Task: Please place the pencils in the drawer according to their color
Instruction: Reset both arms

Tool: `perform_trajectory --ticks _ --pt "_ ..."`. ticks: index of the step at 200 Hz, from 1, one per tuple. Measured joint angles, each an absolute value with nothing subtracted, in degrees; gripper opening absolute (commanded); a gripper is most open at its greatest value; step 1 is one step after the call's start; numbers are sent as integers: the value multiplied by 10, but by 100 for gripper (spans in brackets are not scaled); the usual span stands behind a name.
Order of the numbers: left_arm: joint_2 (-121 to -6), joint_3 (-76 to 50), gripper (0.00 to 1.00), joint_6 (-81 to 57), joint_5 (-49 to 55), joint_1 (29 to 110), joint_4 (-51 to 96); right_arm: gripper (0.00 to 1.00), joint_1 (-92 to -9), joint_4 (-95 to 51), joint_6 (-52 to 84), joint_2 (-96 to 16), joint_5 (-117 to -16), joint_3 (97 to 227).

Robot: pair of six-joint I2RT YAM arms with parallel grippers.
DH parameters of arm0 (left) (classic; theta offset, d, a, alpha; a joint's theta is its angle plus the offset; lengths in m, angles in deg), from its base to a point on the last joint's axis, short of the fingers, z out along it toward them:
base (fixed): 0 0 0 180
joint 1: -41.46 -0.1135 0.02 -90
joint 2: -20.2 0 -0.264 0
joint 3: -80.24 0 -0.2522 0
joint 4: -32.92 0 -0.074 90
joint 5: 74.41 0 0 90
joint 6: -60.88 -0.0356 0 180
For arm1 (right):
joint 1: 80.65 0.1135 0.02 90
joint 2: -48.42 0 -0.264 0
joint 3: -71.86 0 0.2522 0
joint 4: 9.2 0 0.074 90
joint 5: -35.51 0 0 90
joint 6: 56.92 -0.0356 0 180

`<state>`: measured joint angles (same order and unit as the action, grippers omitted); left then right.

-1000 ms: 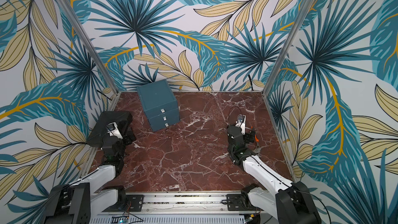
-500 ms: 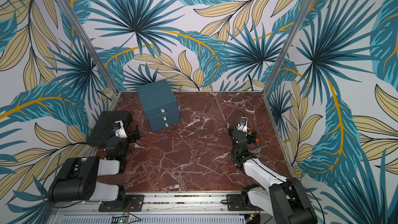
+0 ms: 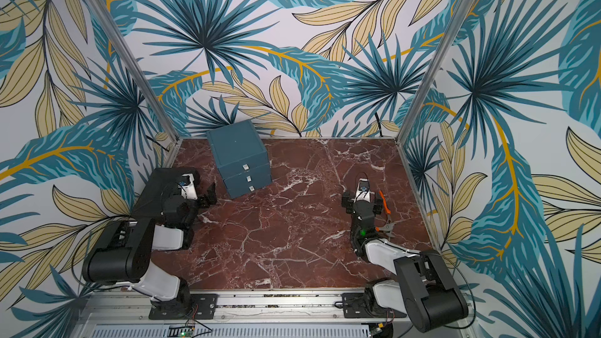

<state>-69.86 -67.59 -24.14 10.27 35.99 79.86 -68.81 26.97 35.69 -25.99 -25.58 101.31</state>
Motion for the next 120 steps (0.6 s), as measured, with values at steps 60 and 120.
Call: perform_trajectory --ticks 60,120 --pt "-699 -675 100 -249 90 360 794 99 -726 336 357 -351 -336 1020" --pt "-699 -671 100 -253 78 360 783 99 -767 307 326 -379 -383 1071"
